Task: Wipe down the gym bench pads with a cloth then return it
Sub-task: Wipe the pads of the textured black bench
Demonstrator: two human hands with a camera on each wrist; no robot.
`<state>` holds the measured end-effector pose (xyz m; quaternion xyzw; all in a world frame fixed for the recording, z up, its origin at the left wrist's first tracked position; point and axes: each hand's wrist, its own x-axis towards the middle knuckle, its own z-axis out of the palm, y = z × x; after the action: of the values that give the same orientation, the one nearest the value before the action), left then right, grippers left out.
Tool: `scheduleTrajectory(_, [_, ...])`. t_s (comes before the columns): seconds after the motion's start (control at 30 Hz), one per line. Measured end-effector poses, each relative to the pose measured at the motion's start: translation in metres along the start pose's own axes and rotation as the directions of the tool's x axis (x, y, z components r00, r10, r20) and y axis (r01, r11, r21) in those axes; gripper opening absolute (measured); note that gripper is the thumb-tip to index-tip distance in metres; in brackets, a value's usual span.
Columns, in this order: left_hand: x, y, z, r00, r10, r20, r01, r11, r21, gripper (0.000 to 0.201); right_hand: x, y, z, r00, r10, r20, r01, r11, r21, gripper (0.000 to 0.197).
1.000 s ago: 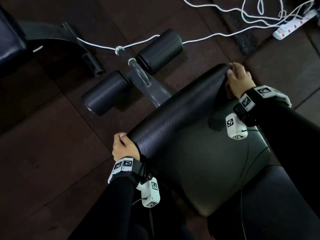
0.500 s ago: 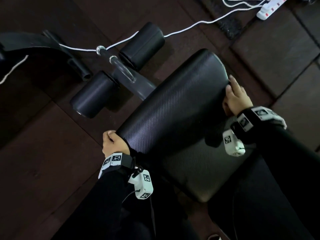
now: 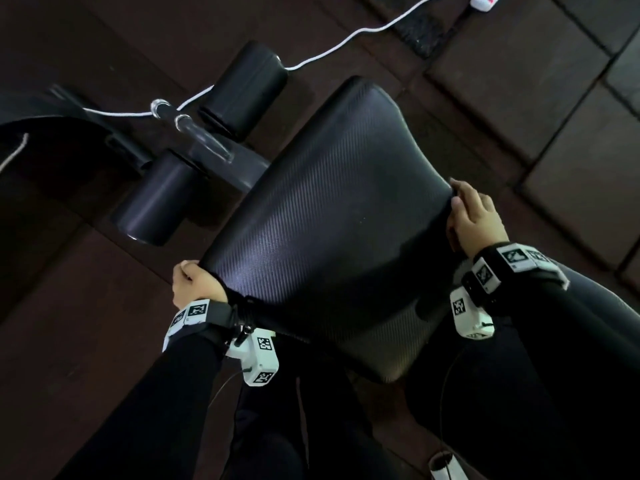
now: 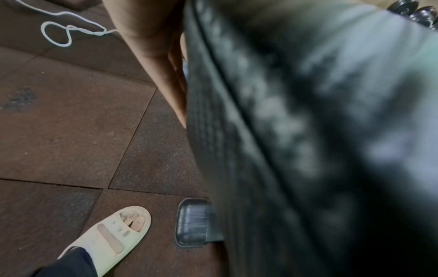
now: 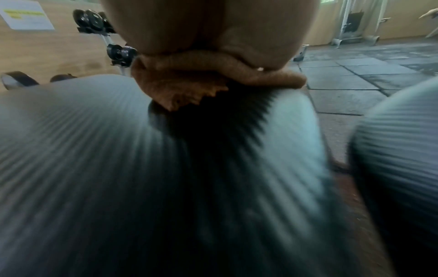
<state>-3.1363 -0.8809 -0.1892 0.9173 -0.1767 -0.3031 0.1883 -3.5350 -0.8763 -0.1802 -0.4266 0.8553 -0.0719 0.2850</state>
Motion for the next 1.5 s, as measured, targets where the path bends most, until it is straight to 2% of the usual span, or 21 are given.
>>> scheduleTrajectory(0.13, [-0.003, 0.003, -0.002, 1.0, 0.006, 0.01, -0.006, 1.0, 0.007, 0.039, -0.013, 0.02, 0.001, 0.993, 0.108, -0.043, -0.099, 0.979, 0.179, 0.034])
scheduleTrajectory(0.37, [-0.003, 0.003, -0.003, 0.998, 0.028, 0.055, -0.028, 1.0, 0.0, 0.042, -0.024, 0.018, 0.005, 0.963, 0.233, -0.136, -0.179, 0.929, 0.325, 0.042])
scheduleTrajectory(0.47, [-0.004, 0.001, -0.004, 0.997, 0.036, 0.066, -0.036, 0.999, -0.005, 0.041, -0.045, 0.022, 0.014, 0.939, 0.309, -0.151, -0.236, 0.897, 0.373, 0.048])
scheduleTrajectory(0.6, [-0.002, -0.001, -0.003, 0.995, 0.054, 0.08, -0.055, 0.998, 0.011, 0.042, -0.096, 0.019, 0.041, 0.891, 0.441, -0.108, -0.367, 0.839, 0.401, 0.063])
scheduleTrajectory(0.8, [0.008, -0.005, -0.003, 0.99, 0.074, 0.119, -0.083, 0.994, 0.072, 0.047, -0.195, 0.001, 0.095, 0.881, 0.469, -0.067, -0.375, 0.777, 0.506, 0.068])
scheduleTrajectory(0.87, [0.008, -0.005, -0.002, 0.987, 0.086, 0.137, -0.095, 0.993, 0.063, 0.047, -0.212, -0.002, 0.103, 0.884, 0.466, -0.039, -0.384, 0.771, 0.508, 0.068])
scheduleTrajectory(0.93, [0.009, -0.008, -0.004, 0.983, 0.099, 0.156, -0.107, 0.993, 0.047, 0.047, -0.208, 0.0, 0.099, 0.884, 0.466, -0.032, -0.39, 0.775, 0.497, 0.066])
scheduleTrajectory(1.03, [0.012, -0.011, -0.006, 0.974, 0.106, 0.199, -0.115, 0.993, 0.036, 0.045, -0.174, 0.006, 0.084, 0.873, 0.485, -0.058, -0.406, 0.786, 0.467, 0.059])
scheduleTrajectory(1.17, [0.016, -0.015, -0.009, 0.958, 0.14, 0.25, -0.153, 0.988, 0.034, 0.026, -0.148, 0.006, 0.072, 0.842, 0.535, -0.072, -0.448, 0.766, 0.46, 0.055])
scheduleTrajectory(1.27, [0.016, -0.018, -0.011, 0.947, 0.187, 0.261, -0.203, 0.979, 0.035, 0.024, -0.165, -0.001, 0.077, 0.859, 0.498, -0.117, -0.404, 0.801, 0.442, 0.056])
scheduleTrajectory(1.37, [0.017, -0.024, -0.012, 0.935, 0.232, 0.267, -0.25, 0.968, 0.034, 0.026, -0.2, -0.005, 0.089, 0.886, 0.455, -0.095, -0.381, 0.828, 0.411, 0.062])
scheduleTrajectory(1.5, [0.023, -0.033, -0.016, 0.907, 0.274, 0.321, -0.305, 0.951, 0.052, 0.045, -0.252, -0.007, 0.111, 0.912, 0.41, -0.021, -0.373, 0.85, 0.372, 0.065])
